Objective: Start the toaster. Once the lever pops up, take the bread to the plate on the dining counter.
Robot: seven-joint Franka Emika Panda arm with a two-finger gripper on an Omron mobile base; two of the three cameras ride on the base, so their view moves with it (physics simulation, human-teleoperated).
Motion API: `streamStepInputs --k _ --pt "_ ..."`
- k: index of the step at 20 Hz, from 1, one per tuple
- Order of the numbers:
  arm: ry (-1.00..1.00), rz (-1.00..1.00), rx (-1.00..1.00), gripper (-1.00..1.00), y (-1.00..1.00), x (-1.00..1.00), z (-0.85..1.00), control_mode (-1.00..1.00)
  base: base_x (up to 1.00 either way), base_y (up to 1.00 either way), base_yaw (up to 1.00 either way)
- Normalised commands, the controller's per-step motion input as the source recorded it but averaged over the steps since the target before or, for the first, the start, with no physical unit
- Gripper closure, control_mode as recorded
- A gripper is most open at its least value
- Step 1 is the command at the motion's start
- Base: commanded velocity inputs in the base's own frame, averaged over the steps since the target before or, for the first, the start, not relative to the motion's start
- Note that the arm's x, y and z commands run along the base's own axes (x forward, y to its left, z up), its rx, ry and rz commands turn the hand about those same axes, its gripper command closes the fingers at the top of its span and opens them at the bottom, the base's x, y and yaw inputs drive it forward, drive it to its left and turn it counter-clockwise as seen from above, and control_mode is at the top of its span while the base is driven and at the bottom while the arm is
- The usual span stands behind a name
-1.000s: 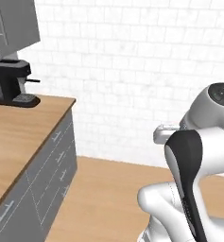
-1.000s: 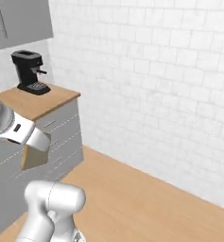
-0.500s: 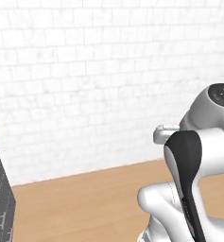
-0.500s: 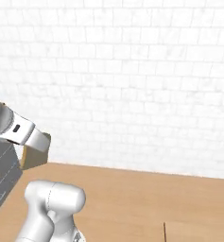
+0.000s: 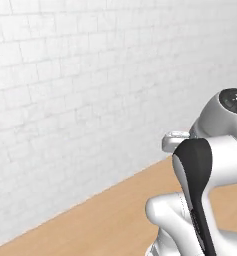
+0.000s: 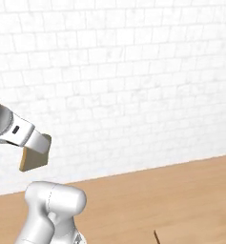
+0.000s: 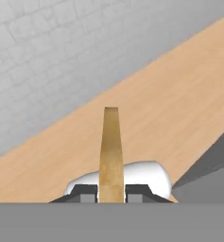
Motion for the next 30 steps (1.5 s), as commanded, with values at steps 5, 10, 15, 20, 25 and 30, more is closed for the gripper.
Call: streamStepInputs --k 5,10,15,20,25,30 --pt "0.00 0.00 0.00 1.00 0.00 0.00 0.00 1.00 0.71 0.15 -0.57" --pt "0.00 0.00 0.00 1.00 0.00 0.00 0.00 1.00 0.58 0.23 -0.61" --pt "0.00 0.00 0.00 1.00 0.00 0.00 0.00 1.00 0.61 0.12 -0.62" --pt "0.00 0.00 0.00 1.00 0.00 0.00 0.00 1.00 0.68 0.06 -0.58" --pt "0.00 0.00 0.00 1.00 0.00 0.00 0.00 1.00 0.88 0.21 -0.48" --pt "0.00 0.00 0.00 1.00 0.00 0.00 0.00 1.00 0.93 0.33 -0.40"
